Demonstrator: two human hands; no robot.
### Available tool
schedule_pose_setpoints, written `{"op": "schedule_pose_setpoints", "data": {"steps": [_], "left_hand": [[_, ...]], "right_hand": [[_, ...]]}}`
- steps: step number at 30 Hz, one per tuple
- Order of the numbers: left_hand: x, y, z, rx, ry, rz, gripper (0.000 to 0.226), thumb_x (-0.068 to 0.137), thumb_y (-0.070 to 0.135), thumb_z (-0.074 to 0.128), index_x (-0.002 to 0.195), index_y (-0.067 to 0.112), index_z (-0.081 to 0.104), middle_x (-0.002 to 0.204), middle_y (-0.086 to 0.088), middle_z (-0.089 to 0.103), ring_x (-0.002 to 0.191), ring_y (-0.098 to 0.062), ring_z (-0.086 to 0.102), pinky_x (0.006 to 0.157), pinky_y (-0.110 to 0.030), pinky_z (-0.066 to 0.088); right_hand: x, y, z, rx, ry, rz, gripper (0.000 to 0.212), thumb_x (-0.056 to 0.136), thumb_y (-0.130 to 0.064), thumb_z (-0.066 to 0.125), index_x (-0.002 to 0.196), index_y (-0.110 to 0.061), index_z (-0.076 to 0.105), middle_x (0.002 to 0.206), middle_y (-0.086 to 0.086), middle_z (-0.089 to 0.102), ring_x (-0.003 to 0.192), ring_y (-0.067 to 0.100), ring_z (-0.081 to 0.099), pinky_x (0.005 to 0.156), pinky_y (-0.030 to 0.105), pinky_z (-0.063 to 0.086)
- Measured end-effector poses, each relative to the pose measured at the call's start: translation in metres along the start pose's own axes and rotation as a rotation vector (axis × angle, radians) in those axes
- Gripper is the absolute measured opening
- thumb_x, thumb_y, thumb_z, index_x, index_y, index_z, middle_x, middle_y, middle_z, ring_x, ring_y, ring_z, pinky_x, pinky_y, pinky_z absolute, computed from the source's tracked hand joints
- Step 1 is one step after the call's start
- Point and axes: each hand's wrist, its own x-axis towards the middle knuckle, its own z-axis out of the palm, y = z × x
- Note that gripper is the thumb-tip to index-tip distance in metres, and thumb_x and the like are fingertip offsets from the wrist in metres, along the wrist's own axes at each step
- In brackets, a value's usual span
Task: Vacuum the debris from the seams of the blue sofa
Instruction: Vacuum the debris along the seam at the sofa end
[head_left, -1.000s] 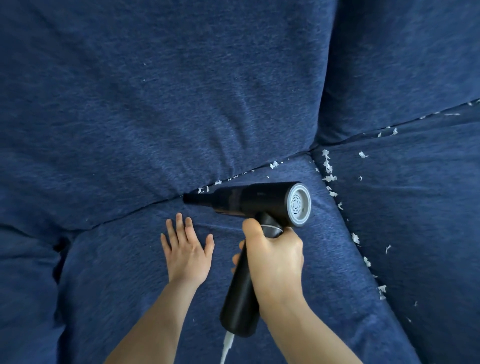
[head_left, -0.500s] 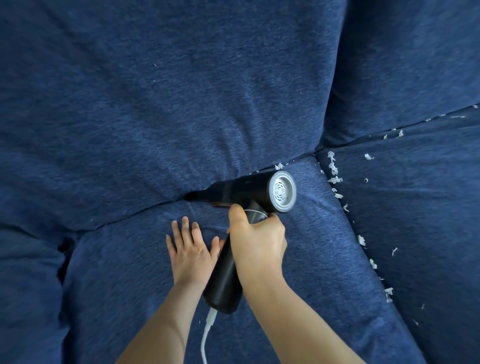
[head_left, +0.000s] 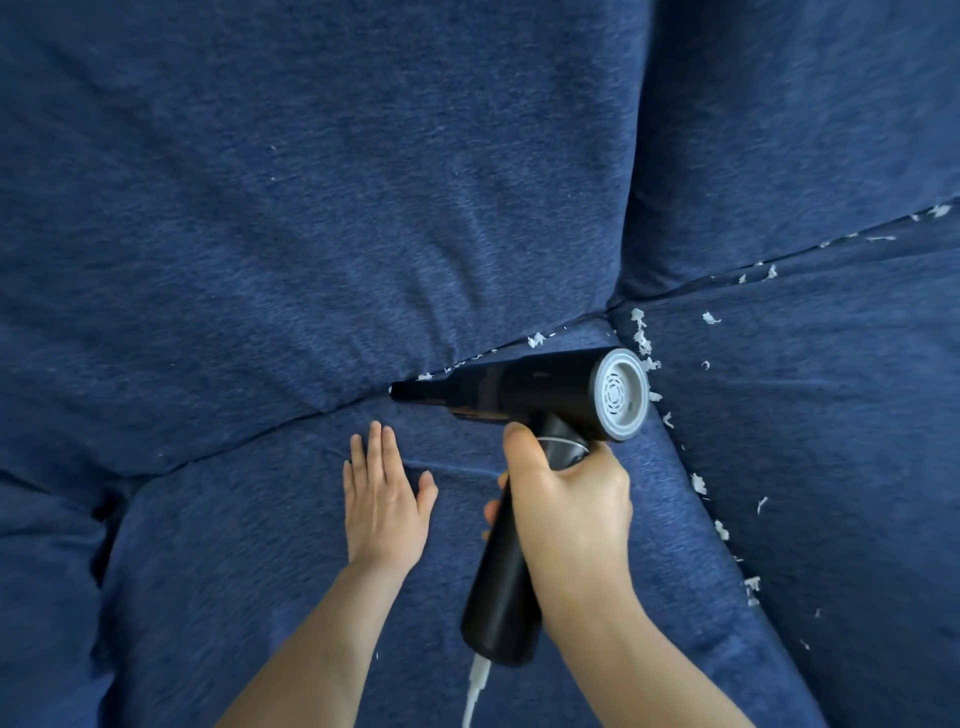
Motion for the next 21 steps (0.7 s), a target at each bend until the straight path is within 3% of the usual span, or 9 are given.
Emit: {"op": "schedule_pose_setpoints", "data": {"steps": [5,8,11,14,17,21], "left_hand": [[-0.004,-0.001,0.004,-0.010,0.027,0.006,0.071,0.096,0.041,0.038,0.153,0.007,0.011,0.161,-0.008,0.004,0.149,-0.027,-0.001,0.120,-0.042,0.003],[-0.002,-0.001,0.007,0.007,0.049,0.020,0.069,0.097,0.037,0.046,0.151,0.003,0.021,0.159,-0.015,0.016,0.147,-0.034,0.010,0.119,-0.050,0.014],[-0.003,-0.004,0.008,0.057,0.042,0.038,0.069,0.097,0.046,0.036,0.150,0.002,0.024,0.157,-0.019,0.021,0.145,-0.038,0.016,0.116,-0.054,0.020],[-0.004,-0.006,0.007,0.092,0.000,0.077,0.077,0.093,0.055,0.029,0.153,0.008,0.015,0.160,-0.014,0.010,0.147,-0.038,0.006,0.118,-0.053,0.013],[-0.003,-0.004,0.005,0.142,-0.020,0.159,0.079,0.093,0.062,0.018,0.153,0.010,0.012,0.162,-0.008,0.005,0.148,-0.035,0.002,0.117,-0.056,0.010],[0.004,0.011,0.005,0.165,-0.059,0.167,0.083,0.087,0.064,0.012,0.153,0.014,0.012,0.162,-0.006,0.005,0.148,-0.031,-0.001,0.114,-0.064,0.006]], "right_hand": [[0.005,0.005,0.010,0.008,0.009,0.018,0.024,0.073,-0.039,0.069,0.085,-0.018,0.067,0.071,0.003,0.075,0.073,0.029,0.076,0.076,0.050,0.064],[0.009,0.007,0.021,0.042,0.022,0.047,0.037,0.065,-0.045,0.065,0.091,-0.020,0.066,0.080,0.004,0.077,0.080,0.031,0.076,0.081,0.049,0.063],[0.012,0.011,0.024,0.063,0.038,0.065,0.042,0.064,-0.049,0.063,0.094,-0.020,0.067,0.086,0.003,0.077,0.084,0.031,0.076,0.085,0.047,0.062],[0.010,0.008,0.006,0.033,0.024,0.047,0.029,0.071,-0.041,0.068,0.086,-0.016,0.067,0.073,0.004,0.075,0.072,0.028,0.076,0.076,0.049,0.064],[0.006,0.002,-0.021,0.050,0.022,0.020,0.018,0.084,-0.029,0.073,0.085,-0.012,0.067,0.070,0.006,0.072,0.051,0.021,0.071,0.061,0.041,0.063],[0.011,-0.006,-0.040,0.026,0.058,-0.035,0.017,0.086,-0.026,0.071,0.081,-0.012,0.065,0.059,0.000,0.069,0.044,0.018,0.067,0.063,0.043,0.063]]}}
